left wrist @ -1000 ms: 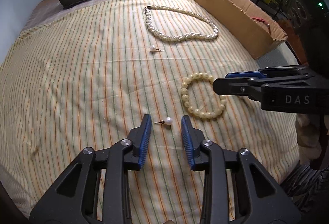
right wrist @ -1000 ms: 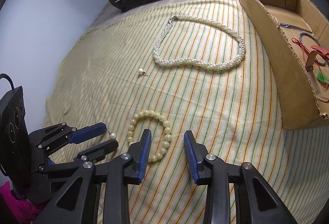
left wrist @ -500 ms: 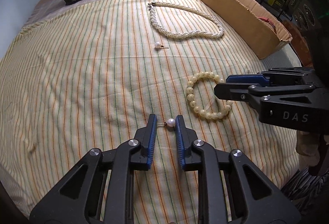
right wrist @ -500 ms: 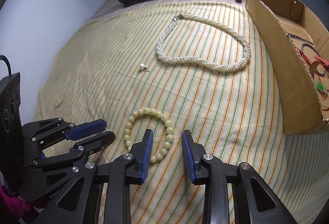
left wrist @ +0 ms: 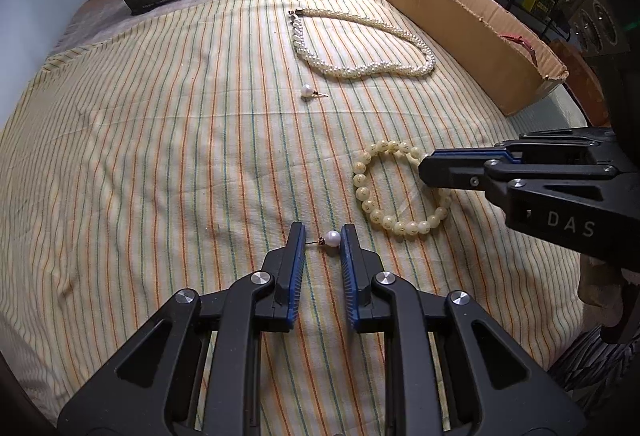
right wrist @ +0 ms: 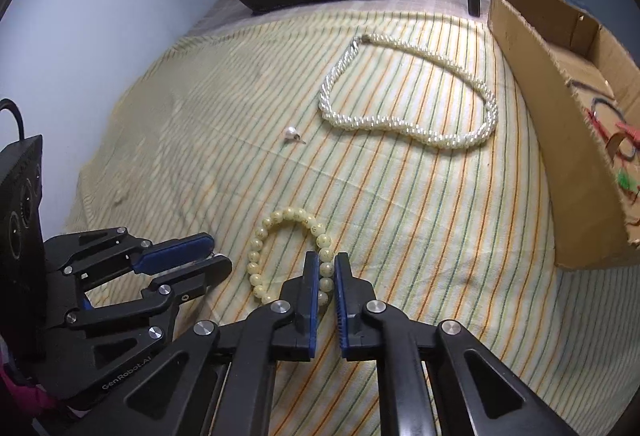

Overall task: Organize jewelry
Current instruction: 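Lift and carry the stud in the left tool and bracelet in the right tool to the box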

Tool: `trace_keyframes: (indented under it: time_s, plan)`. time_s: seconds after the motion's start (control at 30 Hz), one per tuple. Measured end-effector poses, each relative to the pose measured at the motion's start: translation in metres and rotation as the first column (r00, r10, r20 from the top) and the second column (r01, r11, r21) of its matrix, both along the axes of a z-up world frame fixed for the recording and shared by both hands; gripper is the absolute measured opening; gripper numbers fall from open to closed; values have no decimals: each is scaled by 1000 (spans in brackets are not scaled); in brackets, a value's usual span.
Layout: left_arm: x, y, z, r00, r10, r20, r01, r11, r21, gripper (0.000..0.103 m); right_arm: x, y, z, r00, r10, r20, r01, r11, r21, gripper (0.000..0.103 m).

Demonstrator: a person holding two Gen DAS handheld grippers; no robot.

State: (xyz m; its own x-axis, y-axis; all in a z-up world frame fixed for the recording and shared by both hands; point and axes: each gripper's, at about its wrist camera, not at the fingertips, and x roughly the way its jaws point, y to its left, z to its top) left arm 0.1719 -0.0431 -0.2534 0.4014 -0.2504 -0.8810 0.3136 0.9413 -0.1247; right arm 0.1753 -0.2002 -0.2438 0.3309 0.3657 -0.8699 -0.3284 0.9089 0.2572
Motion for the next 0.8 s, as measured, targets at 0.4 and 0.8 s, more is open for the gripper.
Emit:
trace_keyframes:
  time_s: [0.4,0.8]
  plan:
    - [-7,11,13,999,24,33,-23,1000,-8,16,-6,-1,26,995,24,93,-23,1000,-12,5]
    - [-6,7,35,996,32,81,-29,999,-37,16,-7,-14,54,983,5,182,-4,1000,-7,5]
